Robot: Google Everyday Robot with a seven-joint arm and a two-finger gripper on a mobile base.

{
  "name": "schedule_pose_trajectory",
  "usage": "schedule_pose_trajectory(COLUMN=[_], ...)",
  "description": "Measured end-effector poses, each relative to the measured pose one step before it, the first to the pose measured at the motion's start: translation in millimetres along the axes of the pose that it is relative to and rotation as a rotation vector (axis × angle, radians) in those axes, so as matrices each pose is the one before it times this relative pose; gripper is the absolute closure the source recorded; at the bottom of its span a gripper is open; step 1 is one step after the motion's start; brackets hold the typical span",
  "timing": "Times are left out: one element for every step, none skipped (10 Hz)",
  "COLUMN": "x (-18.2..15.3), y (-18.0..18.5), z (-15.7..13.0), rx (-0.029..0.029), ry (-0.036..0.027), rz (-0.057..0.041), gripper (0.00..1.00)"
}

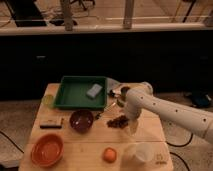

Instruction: Place grapes in red bowl

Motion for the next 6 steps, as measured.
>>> schedule_pose_trajectory(x=[1.18, 1.64, 1.21, 0.77, 1.83, 1.02], y=[-0.96, -0.15, -0.12, -0.21, 0.62, -0.48], z=[1.66, 1.53, 1.60, 1.21, 2.21, 1.49], rx=[-0.00109, -0.00275, -0.00197, -0.00089, -0.00291, -0.00044], ry=[0.00068, 0.00023, -0.00011, -0.00174, -0.00190, -0.00238], rz=[-0.00622, -0.00747, -0.00856, -0.00657, -0.00471, -0.00516], gripper=[0.20, 0.20, 0.20, 0.20, 0.20, 0.20])
